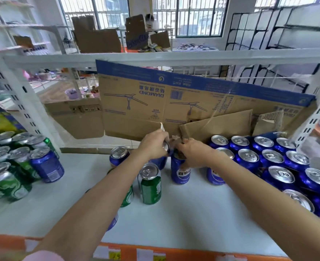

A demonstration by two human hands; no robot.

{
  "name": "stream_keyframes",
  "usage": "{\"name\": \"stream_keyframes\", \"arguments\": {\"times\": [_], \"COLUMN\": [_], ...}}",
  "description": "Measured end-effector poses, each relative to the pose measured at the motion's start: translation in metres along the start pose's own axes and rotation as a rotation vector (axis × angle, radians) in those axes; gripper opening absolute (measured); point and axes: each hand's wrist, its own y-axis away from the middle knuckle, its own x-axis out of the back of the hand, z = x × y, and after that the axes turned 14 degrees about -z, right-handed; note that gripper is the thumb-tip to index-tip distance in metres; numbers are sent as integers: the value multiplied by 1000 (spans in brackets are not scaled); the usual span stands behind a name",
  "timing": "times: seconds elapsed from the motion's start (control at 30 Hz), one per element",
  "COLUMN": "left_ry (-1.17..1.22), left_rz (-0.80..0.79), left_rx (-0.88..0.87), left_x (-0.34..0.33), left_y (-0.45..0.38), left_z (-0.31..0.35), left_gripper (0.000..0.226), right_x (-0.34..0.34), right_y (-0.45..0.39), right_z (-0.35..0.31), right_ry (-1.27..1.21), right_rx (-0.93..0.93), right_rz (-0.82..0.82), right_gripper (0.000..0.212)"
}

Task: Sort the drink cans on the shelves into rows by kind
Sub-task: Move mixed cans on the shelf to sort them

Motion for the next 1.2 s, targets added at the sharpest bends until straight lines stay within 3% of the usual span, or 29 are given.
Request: {"name": "stream_keyframes", "arguments": {"times": [0.13,0.23,0.4,0.53,0.93,1.1,1.2], "left_ry": [85,74,49,118,115,-129,-40], "left_rz": [-56,-126,-226,-305,-222,-85,-128], "left_rx": [-60,-216,-425,-465,-127,142,50], "left_x": [-6,-16,-31,-43,-42,-55,-52], "left_y": [5,14,30,39,32,34,31], "left_z": [17,38,70,82,71,94,95], "left_gripper": [39,55,52,58,62,83,68], "right_x": [-17,-28,-42,-51,-58,-61,-62], "right_y": [44,75,115,133,140,133,130], "right_z": [5,16,40,57,74,67,68], "right_ry": [37,49,5,-43,-266,-188,-217], "right_rx": [-36,-105,-226,-282,-194,-242,-228], "right_rz": [-35,-49,-138,-87,-76,-40,-43], "right_gripper": [75,79,82,78,68,70,71]}}
